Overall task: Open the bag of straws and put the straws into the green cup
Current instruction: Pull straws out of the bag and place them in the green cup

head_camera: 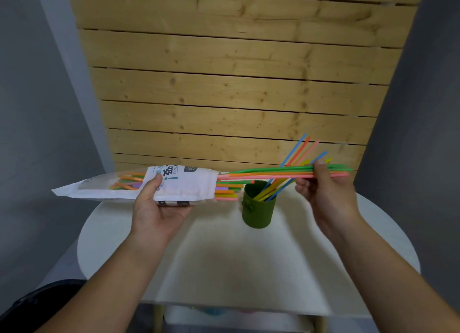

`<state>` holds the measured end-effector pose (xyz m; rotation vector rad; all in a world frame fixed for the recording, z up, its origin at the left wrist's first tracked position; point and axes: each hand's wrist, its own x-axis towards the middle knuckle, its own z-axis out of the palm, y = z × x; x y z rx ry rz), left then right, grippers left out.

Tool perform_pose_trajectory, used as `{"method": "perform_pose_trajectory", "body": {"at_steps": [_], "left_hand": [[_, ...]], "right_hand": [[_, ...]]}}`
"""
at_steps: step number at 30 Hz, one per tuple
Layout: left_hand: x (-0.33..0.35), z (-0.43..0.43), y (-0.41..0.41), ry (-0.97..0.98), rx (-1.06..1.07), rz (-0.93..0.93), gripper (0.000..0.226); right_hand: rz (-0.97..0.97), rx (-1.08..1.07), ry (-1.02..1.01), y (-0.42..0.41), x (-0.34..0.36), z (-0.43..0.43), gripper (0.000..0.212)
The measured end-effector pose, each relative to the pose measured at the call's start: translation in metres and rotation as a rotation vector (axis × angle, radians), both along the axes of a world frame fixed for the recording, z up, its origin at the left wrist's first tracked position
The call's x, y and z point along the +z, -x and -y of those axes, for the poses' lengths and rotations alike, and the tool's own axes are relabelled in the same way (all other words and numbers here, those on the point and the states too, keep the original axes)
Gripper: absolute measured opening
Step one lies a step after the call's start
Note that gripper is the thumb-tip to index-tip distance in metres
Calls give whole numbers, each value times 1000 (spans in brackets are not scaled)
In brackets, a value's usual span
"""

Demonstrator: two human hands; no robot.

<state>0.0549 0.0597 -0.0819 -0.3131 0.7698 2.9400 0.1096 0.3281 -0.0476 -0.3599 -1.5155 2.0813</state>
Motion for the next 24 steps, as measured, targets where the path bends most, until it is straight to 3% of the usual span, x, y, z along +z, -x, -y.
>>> {"method": "perform_pose_trajectory", "body": {"at_steps": [6, 13, 24], "left_hand": [[-1, 6, 4, -2, 22, 18, 30], [-4, 5, 4, 10, 8, -5, 33], [-5, 4, 4, 36, -19, -3, 32]], "right_hand": [[75, -190, -203, -3, 5, -33, 27], [166, -248, -462, -5, 16, -31, 36], [204, -311, -527, 0, 20, -26, 42]]}}
